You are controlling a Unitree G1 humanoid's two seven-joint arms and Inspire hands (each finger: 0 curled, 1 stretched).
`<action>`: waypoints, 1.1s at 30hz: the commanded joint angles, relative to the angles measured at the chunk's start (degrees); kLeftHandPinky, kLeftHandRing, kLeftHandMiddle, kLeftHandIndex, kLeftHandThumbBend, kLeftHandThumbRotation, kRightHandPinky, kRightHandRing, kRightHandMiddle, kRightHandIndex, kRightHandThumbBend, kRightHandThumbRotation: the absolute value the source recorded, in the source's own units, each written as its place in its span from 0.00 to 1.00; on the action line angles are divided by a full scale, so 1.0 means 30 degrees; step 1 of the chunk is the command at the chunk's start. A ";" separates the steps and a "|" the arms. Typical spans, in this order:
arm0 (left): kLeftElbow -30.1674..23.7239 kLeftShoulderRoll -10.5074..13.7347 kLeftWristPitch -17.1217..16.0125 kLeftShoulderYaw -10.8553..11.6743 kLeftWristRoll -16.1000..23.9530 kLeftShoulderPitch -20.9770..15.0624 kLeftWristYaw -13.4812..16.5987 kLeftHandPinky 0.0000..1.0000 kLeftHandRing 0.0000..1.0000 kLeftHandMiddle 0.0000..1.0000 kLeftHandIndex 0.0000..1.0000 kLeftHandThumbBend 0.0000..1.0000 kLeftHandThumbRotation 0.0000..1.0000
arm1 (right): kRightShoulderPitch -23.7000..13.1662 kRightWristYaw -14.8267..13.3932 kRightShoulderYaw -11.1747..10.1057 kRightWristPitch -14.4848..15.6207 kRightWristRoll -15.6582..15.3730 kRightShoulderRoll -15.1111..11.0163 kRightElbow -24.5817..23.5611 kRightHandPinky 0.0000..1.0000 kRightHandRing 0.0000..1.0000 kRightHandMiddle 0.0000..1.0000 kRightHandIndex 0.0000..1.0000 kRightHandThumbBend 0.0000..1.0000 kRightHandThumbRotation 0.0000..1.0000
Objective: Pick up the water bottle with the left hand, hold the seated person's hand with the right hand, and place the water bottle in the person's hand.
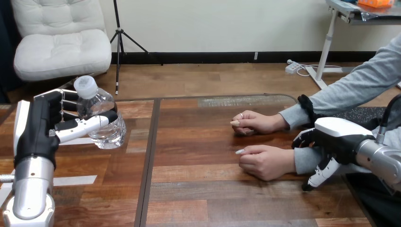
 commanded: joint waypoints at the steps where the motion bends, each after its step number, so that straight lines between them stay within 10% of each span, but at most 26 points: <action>1: -0.1410 0.0135 -0.0640 0.0235 -0.0186 -0.0738 -0.0010 0.32 0.36 0.41 0.43 0.71 0.00 | -0.1480 -0.0625 0.0426 0.0333 -0.0424 0.0253 0.0139 0.59 0.72 0.76 0.76 1.00 0.23; 33: -0.1819 0.0175 -0.0623 0.0141 -0.0146 -0.0460 -0.0067 0.32 0.36 0.41 0.43 0.71 0.00 | -0.2659 -0.1143 0.2691 0.0391 -0.2521 0.0661 0.0840 0.60 0.69 0.71 0.70 0.86 0.32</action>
